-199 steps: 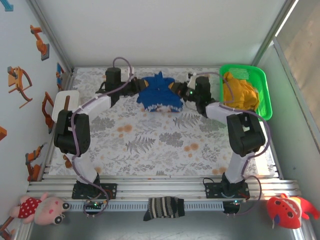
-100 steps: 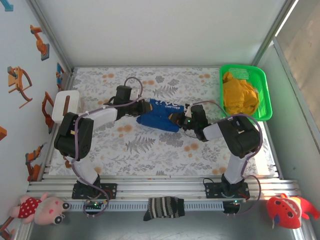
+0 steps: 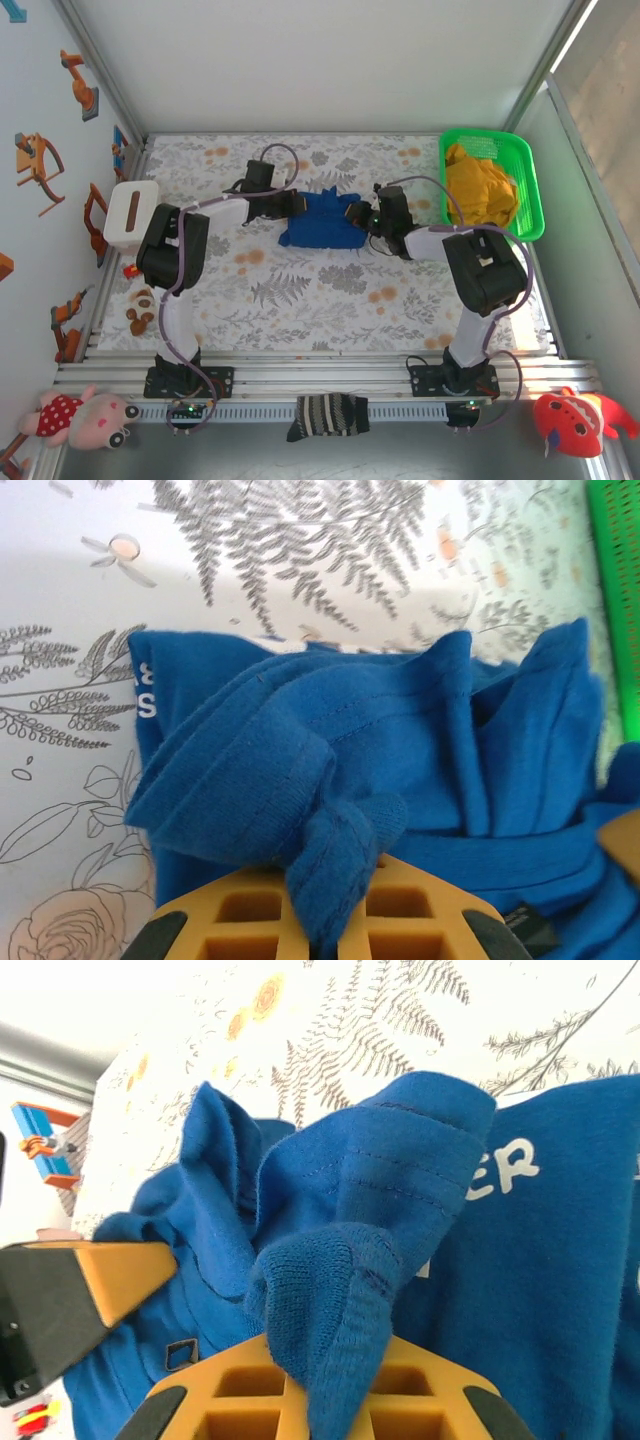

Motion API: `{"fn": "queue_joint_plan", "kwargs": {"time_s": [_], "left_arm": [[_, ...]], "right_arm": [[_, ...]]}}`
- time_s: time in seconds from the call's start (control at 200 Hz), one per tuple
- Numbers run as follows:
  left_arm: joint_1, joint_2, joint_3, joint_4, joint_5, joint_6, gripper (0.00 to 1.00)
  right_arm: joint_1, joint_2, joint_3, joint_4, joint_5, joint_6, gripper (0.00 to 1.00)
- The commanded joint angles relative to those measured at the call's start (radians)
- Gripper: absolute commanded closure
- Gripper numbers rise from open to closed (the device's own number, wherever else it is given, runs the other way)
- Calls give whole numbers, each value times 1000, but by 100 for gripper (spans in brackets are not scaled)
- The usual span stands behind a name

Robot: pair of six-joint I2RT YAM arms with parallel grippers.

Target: Fold the inside-out t-shirt

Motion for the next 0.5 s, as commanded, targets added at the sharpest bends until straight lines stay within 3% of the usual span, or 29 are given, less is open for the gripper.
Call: {"fn": "queue_joint_plan", "kwargs": {"time_s": [0.0, 0.21, 0.275, 0.351, 0.496], "left_arm": [[15, 24, 42, -5, -53, 31, 100], [15, 85, 79, 5, -136, 19, 100], [15, 108, 104, 1, -159, 14, 100], [20, 136, 154, -27, -170, 7, 81], [47, 119, 196, -12, -131, -39, 42]], "right_arm": [[-21, 36, 40, -81, 100, -68, 100], [-52, 121, 172, -138, 72, -119, 100], [-71, 142, 221, -173, 46, -138, 78], [-92, 133, 251, -216, 36, -156, 60], [-128, 21, 213, -255, 20, -175, 54]]}}
